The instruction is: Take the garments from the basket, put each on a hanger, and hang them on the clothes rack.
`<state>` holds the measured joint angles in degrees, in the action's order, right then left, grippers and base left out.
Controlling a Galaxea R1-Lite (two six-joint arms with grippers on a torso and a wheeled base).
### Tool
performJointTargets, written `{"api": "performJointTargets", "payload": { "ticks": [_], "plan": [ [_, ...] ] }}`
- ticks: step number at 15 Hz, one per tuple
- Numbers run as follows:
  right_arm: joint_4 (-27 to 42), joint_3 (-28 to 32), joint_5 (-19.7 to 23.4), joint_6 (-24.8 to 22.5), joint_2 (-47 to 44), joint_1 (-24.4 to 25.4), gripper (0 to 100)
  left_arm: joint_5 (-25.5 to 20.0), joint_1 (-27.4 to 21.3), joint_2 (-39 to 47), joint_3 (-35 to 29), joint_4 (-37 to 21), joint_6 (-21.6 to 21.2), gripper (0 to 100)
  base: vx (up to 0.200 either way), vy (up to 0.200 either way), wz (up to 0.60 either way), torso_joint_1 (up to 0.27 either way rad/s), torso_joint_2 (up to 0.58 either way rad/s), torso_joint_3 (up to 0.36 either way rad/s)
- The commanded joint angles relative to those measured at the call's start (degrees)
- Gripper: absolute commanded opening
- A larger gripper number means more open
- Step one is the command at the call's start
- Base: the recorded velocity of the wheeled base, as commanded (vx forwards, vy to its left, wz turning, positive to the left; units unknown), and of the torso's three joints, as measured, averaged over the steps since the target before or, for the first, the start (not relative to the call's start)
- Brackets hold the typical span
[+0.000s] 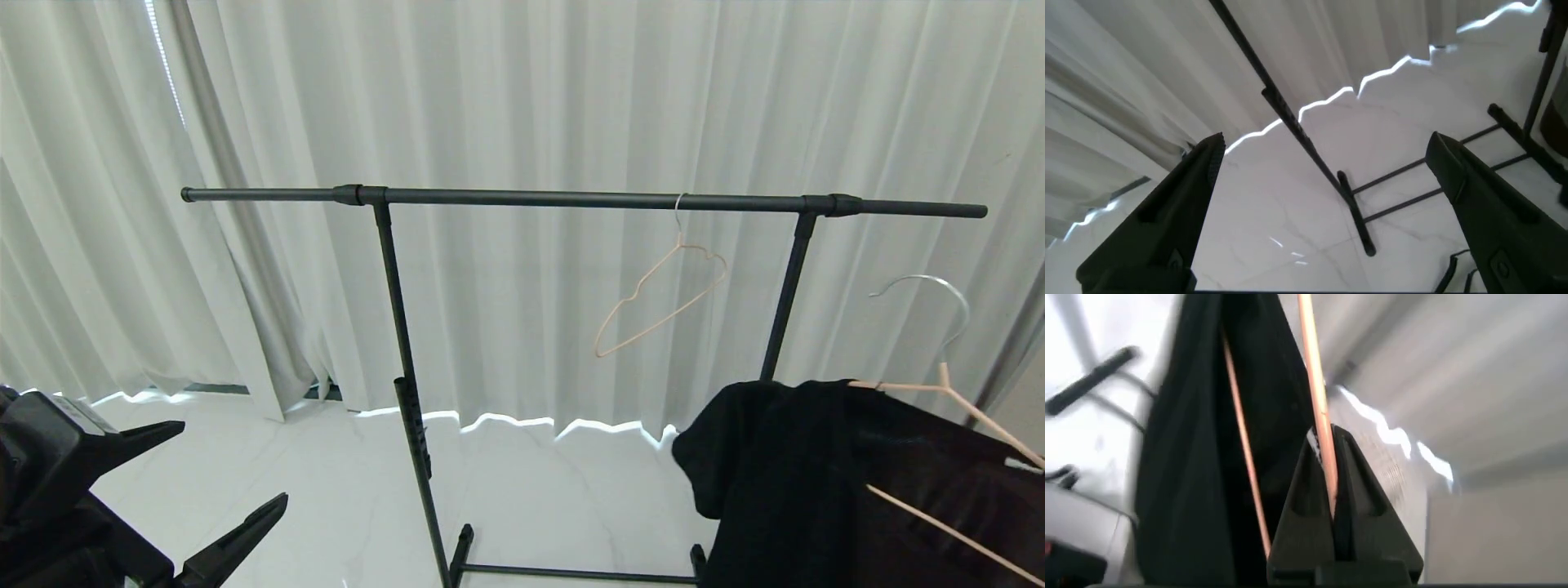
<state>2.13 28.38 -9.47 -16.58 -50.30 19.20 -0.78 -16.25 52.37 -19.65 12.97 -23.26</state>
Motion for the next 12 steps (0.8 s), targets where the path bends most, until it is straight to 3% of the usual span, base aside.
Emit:
{"api": "performJointTargets", "payload": {
  "ticks": [1, 5, 9, 12],
  "plan": [
    [1.6, 3.0, 0.1, 2.7, 2.0, -7.6, 0, 0.0, -0.1, 0.2, 0.0, 0.0, -0.1, 100, 0.0, 0.0, 0.0, 0.0, 0.0, 0.0],
    [0.9, 8.5, -0.1, 8.9, -4.4, -9.3, 0, 0.0, -0.2, 0.2, -0.3, 0.0, -3.3, 100, 0.0, 0.0, 0.0, 0.0, 0.0, 0.0],
    [-1.0, 11.0, 0.1, 9.2, -7.0, -9.2, 0, 0.0, -0.2, -0.1, -0.3, 0.1, -2.9, 100, 0.0, 0.0, 0.0, 0.0, 0.0, 0.0],
    [-1.0, 12.0, 0.2, 9.4, -6.7, -5.1, 0, 0.1, -0.1, 0.3, -0.6, 0.1, -2.8, 100, 0.0, 0.0, 0.0, 0.0, 0.0, 0.0]
  ]
}}
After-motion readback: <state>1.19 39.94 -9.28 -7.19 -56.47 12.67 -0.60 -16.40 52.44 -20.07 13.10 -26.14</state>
